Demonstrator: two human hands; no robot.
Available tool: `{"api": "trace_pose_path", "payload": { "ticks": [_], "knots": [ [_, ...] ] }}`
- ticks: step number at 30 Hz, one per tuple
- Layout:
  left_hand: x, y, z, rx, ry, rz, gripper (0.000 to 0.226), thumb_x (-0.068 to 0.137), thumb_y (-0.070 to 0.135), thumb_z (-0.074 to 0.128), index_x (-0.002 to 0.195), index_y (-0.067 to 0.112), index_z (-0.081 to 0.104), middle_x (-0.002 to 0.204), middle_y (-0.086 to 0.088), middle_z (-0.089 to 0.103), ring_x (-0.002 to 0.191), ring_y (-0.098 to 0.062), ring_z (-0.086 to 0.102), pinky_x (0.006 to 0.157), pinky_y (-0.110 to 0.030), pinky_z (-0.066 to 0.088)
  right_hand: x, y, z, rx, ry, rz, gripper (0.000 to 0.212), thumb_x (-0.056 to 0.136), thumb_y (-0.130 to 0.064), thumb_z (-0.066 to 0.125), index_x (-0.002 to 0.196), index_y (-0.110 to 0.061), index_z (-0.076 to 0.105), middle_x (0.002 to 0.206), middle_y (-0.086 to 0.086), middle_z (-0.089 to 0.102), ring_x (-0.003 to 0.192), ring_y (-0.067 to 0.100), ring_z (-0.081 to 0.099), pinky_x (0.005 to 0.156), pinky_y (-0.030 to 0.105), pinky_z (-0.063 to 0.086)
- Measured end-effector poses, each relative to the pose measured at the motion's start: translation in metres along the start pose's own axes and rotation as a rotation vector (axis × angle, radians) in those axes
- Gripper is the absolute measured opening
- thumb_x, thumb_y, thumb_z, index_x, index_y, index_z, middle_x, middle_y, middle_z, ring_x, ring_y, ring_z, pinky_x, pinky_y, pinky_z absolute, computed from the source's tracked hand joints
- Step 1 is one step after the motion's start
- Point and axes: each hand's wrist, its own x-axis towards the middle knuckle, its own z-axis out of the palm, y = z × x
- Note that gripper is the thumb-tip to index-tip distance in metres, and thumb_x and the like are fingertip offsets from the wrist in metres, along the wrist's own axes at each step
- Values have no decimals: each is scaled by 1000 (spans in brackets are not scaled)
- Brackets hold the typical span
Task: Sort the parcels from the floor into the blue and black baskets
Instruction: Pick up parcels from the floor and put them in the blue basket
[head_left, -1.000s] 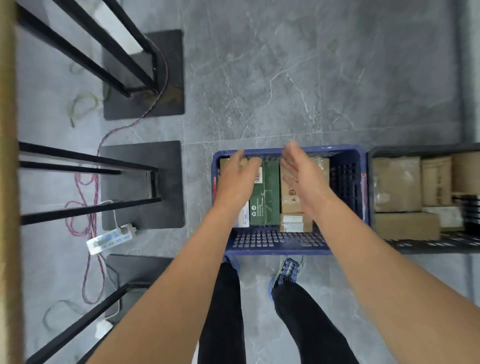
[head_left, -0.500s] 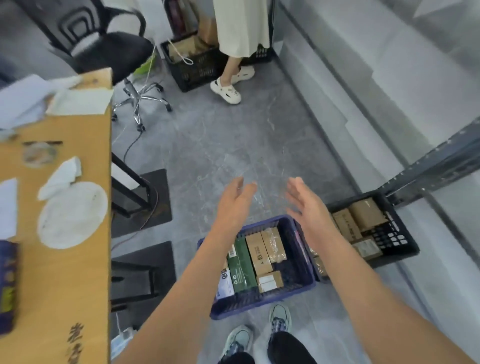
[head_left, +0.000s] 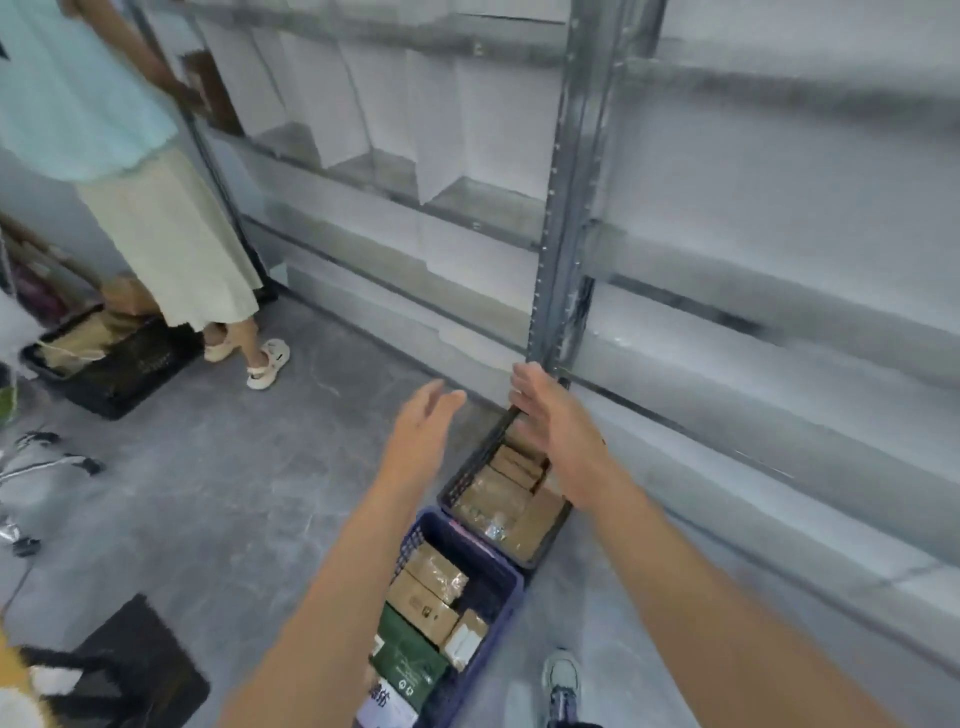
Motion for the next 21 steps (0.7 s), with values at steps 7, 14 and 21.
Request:
{"api": "trace_pose_path", "payload": {
  "ticks": [7, 14, 21],
  "knots": [
    [-41, 32, 111, 93, -319, 91, 48, 106, 44, 53, 151, 29, 48, 147, 7, 53, 134, -13, 49, 116, -43, 41, -87, -22, -106, 51, 278, -104, 59, 107, -55, 45, 155, -22, 46, 157, -4, 50, 142, 11, 49, 122, 43, 39],
    [-109, 49, 250, 183, -585, 161, 51, 105, 46, 53, 152, 27, 48, 147, 6, 51, 135, -14, 49, 112, -39, 44, -185, -16, -239, 171, 537, -136, 57, 106, -55, 48, 153, -22, 51, 150, -8, 54, 134, 7, 56, 118, 43, 44],
    [-207, 52, 411, 229, -835, 189, 42, 104, 43, 56, 144, 30, 55, 146, 7, 55, 132, -12, 53, 113, -45, 47, -299, 4, -378, 278, 797, -162, 49, 107, -51, 49, 147, -24, 56, 148, -9, 56, 132, 5, 57, 117, 42, 45]
  ]
}}
